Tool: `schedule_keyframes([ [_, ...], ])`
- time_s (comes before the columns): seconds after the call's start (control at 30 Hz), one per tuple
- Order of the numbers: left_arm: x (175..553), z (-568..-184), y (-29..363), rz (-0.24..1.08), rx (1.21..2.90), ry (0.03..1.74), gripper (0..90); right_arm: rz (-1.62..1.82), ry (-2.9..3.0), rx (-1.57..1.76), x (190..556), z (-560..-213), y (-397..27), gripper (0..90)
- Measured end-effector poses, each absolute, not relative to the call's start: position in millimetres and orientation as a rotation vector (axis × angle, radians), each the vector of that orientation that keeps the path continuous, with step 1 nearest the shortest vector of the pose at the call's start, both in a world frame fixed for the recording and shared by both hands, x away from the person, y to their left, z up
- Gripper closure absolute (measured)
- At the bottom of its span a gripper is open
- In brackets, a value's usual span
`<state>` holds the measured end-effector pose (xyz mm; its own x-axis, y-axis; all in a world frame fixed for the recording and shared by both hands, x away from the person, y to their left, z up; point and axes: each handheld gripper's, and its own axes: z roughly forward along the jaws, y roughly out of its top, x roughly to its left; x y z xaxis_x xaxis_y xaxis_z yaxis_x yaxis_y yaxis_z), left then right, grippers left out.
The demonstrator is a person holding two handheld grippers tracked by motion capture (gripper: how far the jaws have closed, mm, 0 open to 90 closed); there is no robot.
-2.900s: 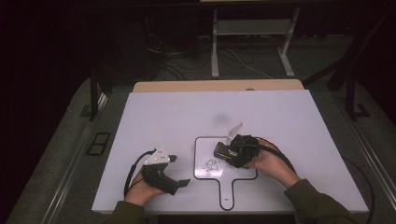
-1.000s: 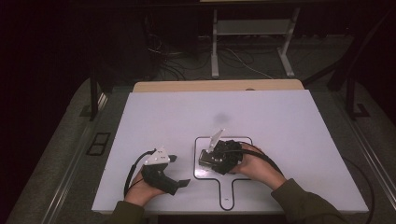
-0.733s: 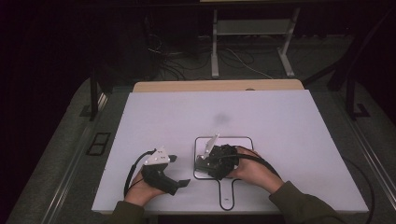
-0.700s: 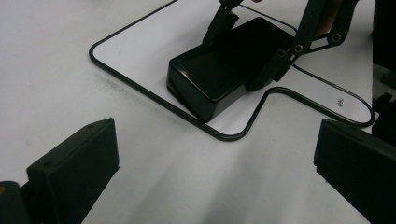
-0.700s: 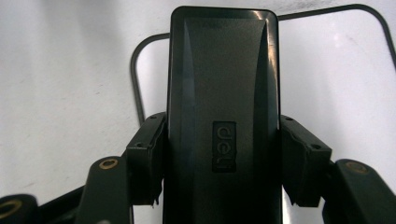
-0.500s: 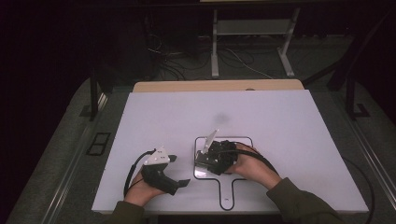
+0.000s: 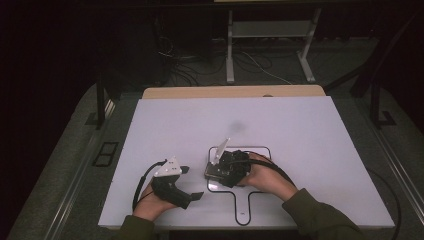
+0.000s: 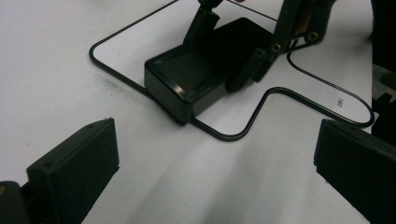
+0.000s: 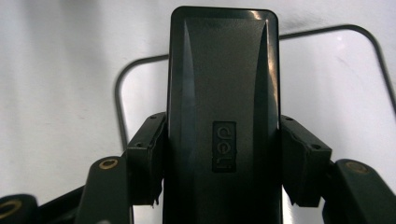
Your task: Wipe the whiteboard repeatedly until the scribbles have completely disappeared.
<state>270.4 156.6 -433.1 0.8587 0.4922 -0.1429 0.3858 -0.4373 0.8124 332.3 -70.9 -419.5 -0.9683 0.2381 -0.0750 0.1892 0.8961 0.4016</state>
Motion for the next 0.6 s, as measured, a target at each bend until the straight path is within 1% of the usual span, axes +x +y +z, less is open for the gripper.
schedule_keyframes([
  [0.17,270.2,-433.0,156.7,0.14,2.077,0.639,0.0,0.603,2.926,0.39,338.1,-419.3,-72.1,38.6],
  [0.4,270.5,-433.2,157.4,0.139,2.076,0.641,0.0,0.603,2.886,0.534,362.3,-420.4,-88.7,38.6],
  [0.6,270.4,-432.5,157.6,0.144,2.074,0.636,0.0,0.609,2.891,0.534,362.1,-419.9,-90.4,38.6],
])
